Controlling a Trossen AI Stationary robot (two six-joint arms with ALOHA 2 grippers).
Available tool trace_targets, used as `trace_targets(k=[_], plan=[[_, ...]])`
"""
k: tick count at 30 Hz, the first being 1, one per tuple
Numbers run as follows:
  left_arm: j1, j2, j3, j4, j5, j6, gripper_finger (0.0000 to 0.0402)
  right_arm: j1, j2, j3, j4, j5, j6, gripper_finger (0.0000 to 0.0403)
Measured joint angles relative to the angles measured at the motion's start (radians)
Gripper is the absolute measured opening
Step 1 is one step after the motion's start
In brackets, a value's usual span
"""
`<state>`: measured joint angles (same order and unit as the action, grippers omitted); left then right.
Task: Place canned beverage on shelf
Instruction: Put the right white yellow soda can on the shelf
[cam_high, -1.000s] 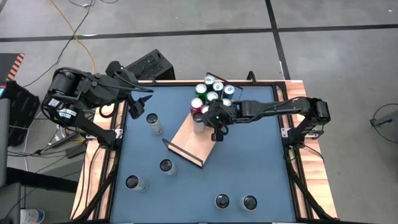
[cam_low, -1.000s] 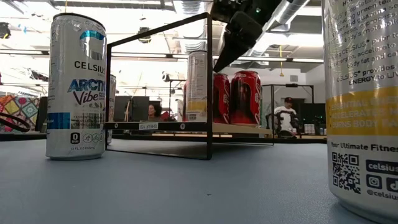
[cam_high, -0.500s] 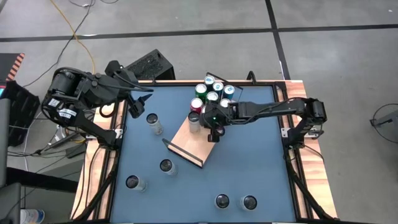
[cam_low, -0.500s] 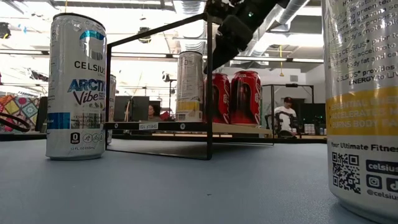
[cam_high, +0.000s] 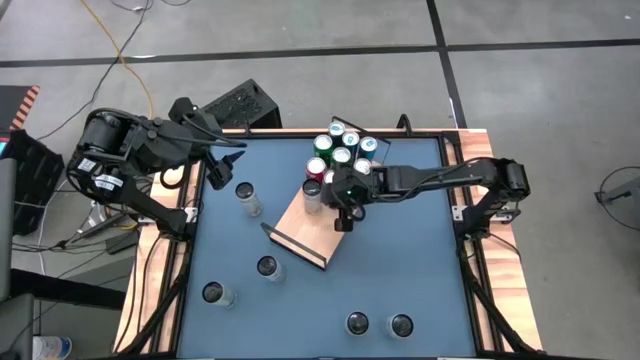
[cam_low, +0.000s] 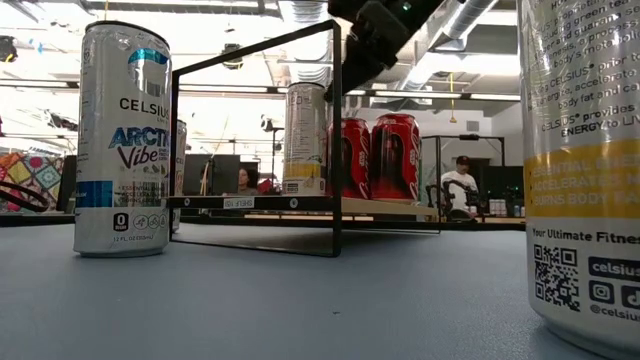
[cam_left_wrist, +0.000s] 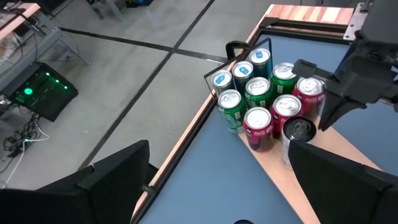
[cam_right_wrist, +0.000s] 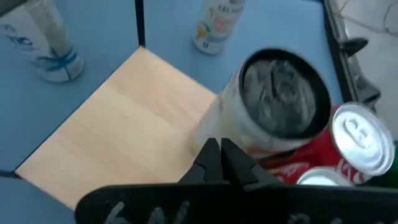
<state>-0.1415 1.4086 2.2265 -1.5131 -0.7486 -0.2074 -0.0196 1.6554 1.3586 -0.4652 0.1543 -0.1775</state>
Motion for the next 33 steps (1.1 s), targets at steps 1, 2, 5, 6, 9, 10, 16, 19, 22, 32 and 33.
trace_targets(k=[1,2,5,6,9,10,16,19,22,32,33], plan=[[0.000,0.000,0.000,0.000,0.000,-0.002,0.0371,0.000,0.000,0.000,0.010,0.000,-0.004,0.0000],[0.000,0.000,0.000,0.000,0.000,-0.004,0.0371,0.000,0.001,0.000,0.014,0.000,-0.005,0.0000],[0.000,0.000,0.000,0.000,0.000,-0.007,0.0371,-0.010,0.002,0.000,0.035,0.000,-0.005,0.0000],[0.000,0.000,0.000,0.000,0.000,-0.008,0.0371,-0.014,0.002,0.000,0.042,0.000,-0.005,0.0000],[0.000,0.000,0.000,0.000,0.000,-0.008,0.0371,-0.024,0.002,0.000,0.059,-0.001,-0.006,0.0000],[0.000,0.000,0.000,0.000,0.000,-0.011,0.0371,-0.026,0.002,0.000,0.063,0.000,-0.006,0.0000],[0.000,0.000,-0.001,0.000,0.000,-0.024,0.0371,-0.029,0.002,0.000,0.073,0.000,-0.007,0.0000],[0.000,-0.001,-0.025,0.004,-0.004,-0.035,0.0371,-0.028,0.002,0.000,0.089,0.000,-0.009,0.0000],[0.000,0.000,-0.077,0.003,-0.023,-0.058,0.0371,-0.029,0.002,0.000,0.107,-0.005,-0.015,0.0000],[0.000,0.001,-0.270,0.305,0.071,-0.096,0.0371,-0.020,-0.153,0.074,-0.016,0.042,-0.060,0.0000],[0.000,0.000,-0.287,0.355,0.084,-0.089,0.0371,-0.019,-0.187,0.087,-0.056,0.058,-0.071,0.0000]])
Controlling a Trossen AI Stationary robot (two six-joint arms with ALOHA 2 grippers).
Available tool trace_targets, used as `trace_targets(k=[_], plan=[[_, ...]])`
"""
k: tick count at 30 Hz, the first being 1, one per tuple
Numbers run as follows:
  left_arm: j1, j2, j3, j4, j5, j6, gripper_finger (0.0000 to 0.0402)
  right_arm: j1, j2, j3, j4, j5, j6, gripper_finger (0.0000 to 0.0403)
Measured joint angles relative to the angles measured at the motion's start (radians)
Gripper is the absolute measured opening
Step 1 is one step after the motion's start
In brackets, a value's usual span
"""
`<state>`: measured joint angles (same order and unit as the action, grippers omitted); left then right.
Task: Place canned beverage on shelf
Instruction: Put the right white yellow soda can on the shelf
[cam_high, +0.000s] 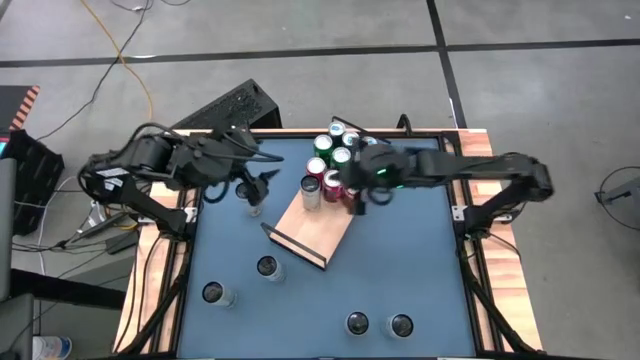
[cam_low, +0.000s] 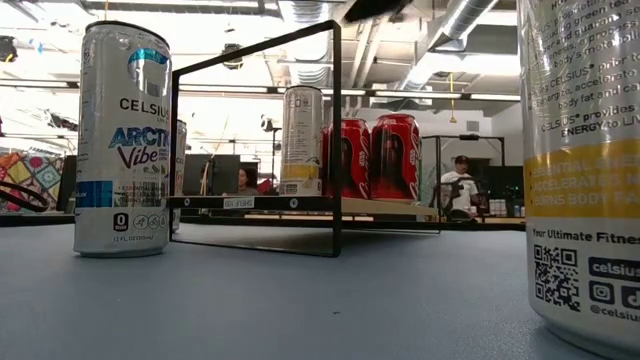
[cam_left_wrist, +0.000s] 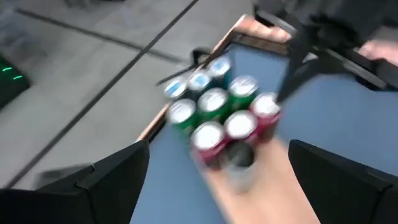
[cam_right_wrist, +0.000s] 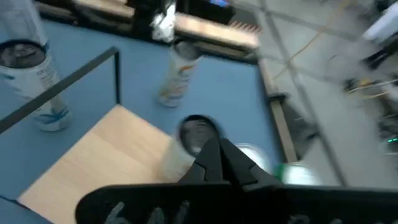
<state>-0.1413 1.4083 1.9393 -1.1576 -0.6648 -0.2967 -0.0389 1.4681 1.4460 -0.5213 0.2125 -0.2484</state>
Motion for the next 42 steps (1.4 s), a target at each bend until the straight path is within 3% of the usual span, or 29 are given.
trace_targets(k=[8,16,31,36,42], plan=[[0.042,0.001,-0.201,0.346,-0.048,0.010,0.0371,-0.017,-0.277,0.017,-0.122,0.139,-0.037,0.0000],[0.138,0.002,-0.434,0.566,0.284,-0.104,0.0371,-0.075,-0.397,0.017,-0.232,0.141,-0.056,0.0000],[0.160,0.000,-0.667,0.675,0.210,0.023,0.0371,-0.093,-0.395,-0.007,-0.313,0.131,-0.049,0.0000],[0.191,0.001,-0.687,0.659,0.307,-0.009,0.0371,-0.094,-0.396,-0.011,-0.313,0.131,-0.055,0.0000],[0.228,0.000,-0.686,0.702,0.296,0.103,0.0371,-0.094,-0.395,-0.011,-0.313,0.131,-0.067,0.0000]])
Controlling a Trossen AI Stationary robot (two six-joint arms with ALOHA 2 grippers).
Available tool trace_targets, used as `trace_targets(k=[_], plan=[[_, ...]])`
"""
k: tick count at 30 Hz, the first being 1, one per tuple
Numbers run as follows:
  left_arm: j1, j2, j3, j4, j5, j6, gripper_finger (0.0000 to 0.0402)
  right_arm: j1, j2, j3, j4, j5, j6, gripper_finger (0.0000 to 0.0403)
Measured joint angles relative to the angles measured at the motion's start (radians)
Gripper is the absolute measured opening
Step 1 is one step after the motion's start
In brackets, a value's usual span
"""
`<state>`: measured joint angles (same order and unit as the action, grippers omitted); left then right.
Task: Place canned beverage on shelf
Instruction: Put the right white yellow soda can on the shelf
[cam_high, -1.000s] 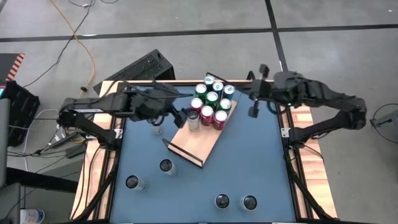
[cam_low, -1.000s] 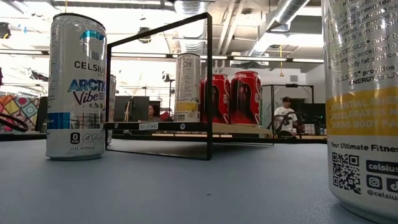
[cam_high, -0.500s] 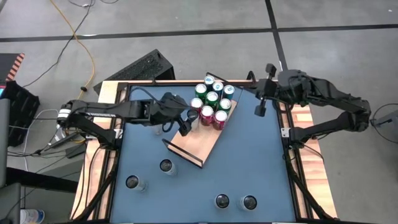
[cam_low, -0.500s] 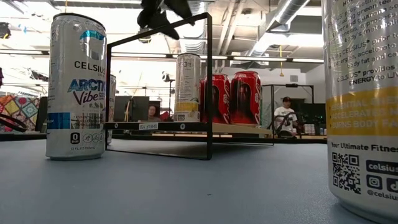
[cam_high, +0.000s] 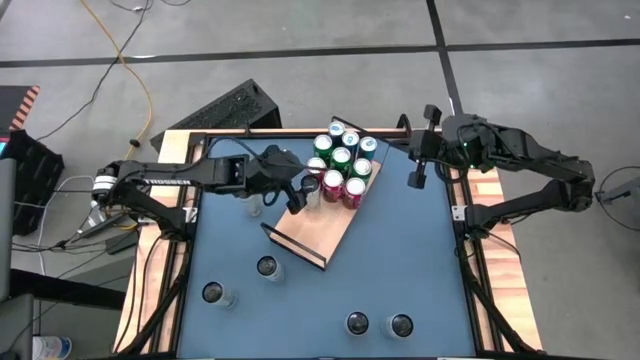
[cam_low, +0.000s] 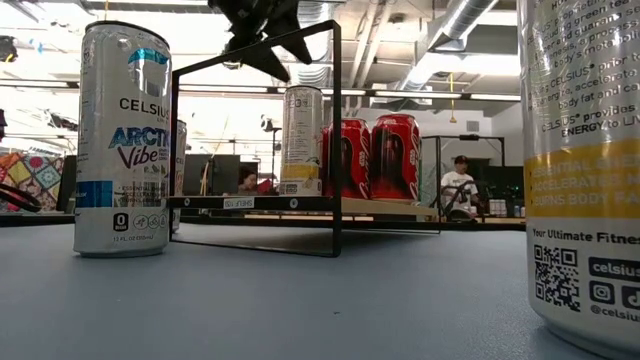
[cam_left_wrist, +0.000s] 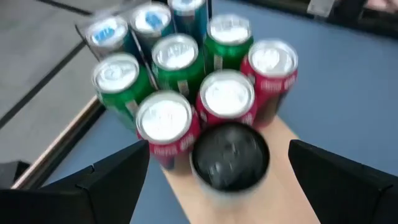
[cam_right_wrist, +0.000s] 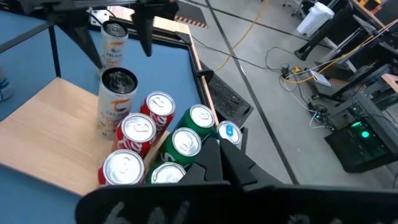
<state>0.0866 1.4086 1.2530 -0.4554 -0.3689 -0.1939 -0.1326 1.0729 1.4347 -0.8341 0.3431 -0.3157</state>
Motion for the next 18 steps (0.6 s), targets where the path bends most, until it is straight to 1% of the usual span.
trace_targets(k=[4,6,12,18], plan=[[0.017,0.031,0.002,0.058,0.030,-0.002,0.0371,0.000,0.000,0.000,0.000,0.000,0.000,0.0000],[0.016,0.054,0.000,0.048,0.051,0.010,0.0371,0.000,0.000,0.000,-0.003,-0.001,0.000,0.0000],[0.005,0.123,0.003,0.054,0.025,0.040,0.0371,0.000,0.000,0.000,-0.006,-0.003,-0.004,0.0000],[0.005,0.133,0.003,0.044,0.022,0.034,0.0371,-0.006,0.000,0.000,-0.012,-0.003,-0.007,0.0000]])
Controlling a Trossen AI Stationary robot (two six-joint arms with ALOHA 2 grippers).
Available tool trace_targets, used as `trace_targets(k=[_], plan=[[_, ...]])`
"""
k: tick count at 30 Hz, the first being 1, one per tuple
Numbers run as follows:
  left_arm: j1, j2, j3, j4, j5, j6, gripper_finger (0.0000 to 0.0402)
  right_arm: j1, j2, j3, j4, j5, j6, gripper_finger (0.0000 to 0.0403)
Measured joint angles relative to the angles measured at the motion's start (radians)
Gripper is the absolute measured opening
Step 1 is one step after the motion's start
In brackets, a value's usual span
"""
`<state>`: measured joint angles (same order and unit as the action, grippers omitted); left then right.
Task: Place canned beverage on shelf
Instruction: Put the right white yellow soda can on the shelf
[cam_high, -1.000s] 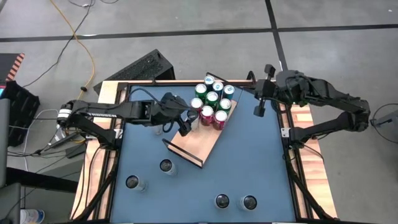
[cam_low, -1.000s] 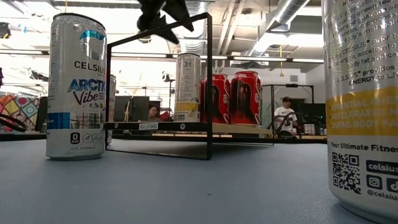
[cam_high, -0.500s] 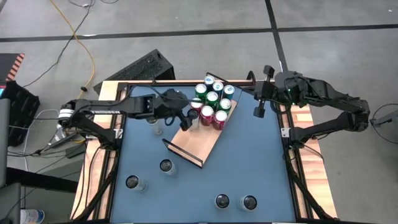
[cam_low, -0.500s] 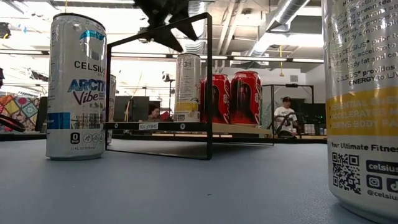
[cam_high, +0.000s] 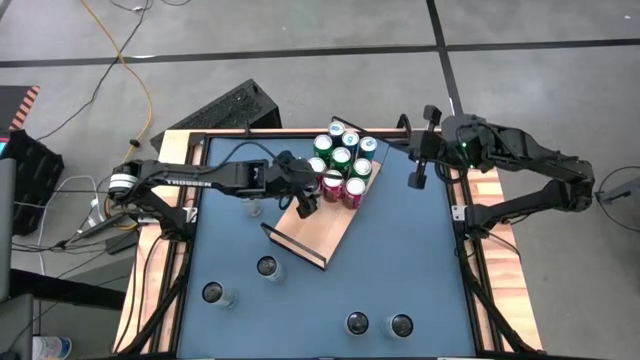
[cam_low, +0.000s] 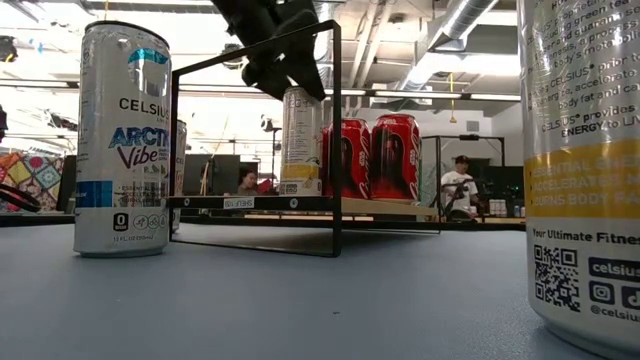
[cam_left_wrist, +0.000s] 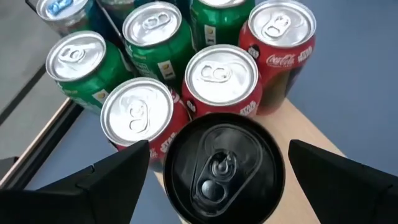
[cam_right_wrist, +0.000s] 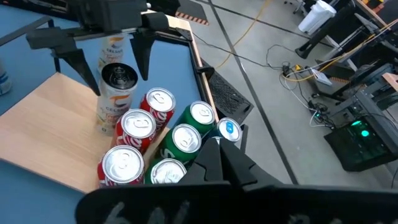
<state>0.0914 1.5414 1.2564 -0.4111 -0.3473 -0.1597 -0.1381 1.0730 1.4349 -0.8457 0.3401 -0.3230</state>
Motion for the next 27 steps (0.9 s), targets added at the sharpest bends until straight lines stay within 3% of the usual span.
trace_targets(k=[6,10,16,23,27], plan=[[0.000,-0.008,0.001,-0.022,0.039,0.056,0.0345,-0.002,0.000,0.000,-0.001,0.000,0.000,0.0000],[0.000,-0.002,0.001,-0.041,0.097,0.077,0.0302,-0.002,0.000,0.000,-0.009,0.000,0.000,0.0000],[0.000,-0.002,0.002,-0.066,0.105,0.119,0.0240,-0.002,0.000,0.000,-0.015,0.000,0.000,0.0000],[0.002,-0.002,0.002,-0.091,0.106,0.227,0.0250,-0.002,0.000,0.000,-0.015,0.001,0.000,0.0000],[0.027,-0.002,0.002,-0.097,0.180,0.288,0.0252,-0.002,0.000,0.000,-0.016,0.001,0.000,0.0000]])
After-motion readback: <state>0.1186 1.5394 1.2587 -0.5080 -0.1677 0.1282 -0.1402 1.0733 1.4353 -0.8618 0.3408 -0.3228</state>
